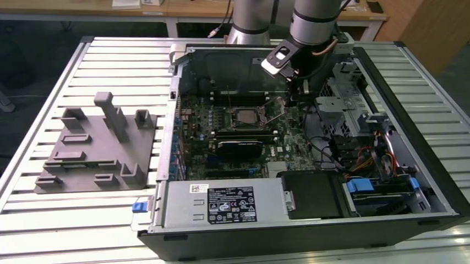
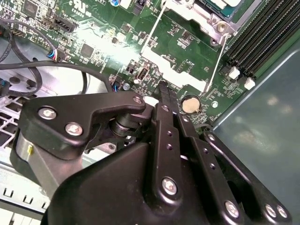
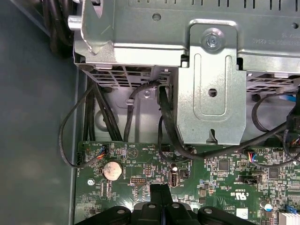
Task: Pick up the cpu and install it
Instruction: 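Close the cpu cover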
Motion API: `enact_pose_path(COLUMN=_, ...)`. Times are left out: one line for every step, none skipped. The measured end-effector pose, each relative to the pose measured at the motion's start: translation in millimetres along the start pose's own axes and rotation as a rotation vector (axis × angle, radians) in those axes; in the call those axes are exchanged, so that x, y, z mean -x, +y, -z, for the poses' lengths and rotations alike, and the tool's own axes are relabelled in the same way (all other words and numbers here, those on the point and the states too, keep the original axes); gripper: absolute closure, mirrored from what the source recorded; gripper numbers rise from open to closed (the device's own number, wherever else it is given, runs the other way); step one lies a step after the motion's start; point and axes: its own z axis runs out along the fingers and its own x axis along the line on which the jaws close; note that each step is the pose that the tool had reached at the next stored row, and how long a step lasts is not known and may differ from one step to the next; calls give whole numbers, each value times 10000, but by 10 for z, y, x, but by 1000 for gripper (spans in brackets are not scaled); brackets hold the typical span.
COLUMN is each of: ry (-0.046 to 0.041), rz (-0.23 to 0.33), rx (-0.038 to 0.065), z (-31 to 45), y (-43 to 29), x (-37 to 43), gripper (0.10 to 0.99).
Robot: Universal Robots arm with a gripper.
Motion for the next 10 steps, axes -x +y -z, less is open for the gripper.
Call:
enact_pose_path(ry=0, rz=0, rx=0, z=0, y=-1, x=0, gripper=980)
enact_pose_path(ry=2, rz=0, rx=1, z=-1, y=-7, x=0, gripper=980)
enact_pose_path(ry=2, rz=1, rx=0, z=0, y=-21, x=-1, gripper=980)
enact_pose_path(ry=2, rz=1, rx=0, z=1, y=-40, x=-1, gripper=980)
enact_pose_path(ry=1, rz=1, rx=0, z=2, y=-63, x=-1, gripper=980)
enact_pose_path(ry=1, rz=0, rx=0, z=3, y=-87, x=-1, gripper=980)
enact_pose_path(ry=2, rz=0, rx=1, z=4, y=-112, x=-1, gripper=980)
enact_pose_path(ry=1, rz=1, rx=0, z=5, y=-139, x=-1, gripper=980)
enact_pose_path(ry=2, rz=0, rx=0, z=7, y=-170, x=-2, gripper=980)
enact_pose_path(ry=2, rz=-2, rx=-1, z=8, y=-193, x=-2, gripper=980)
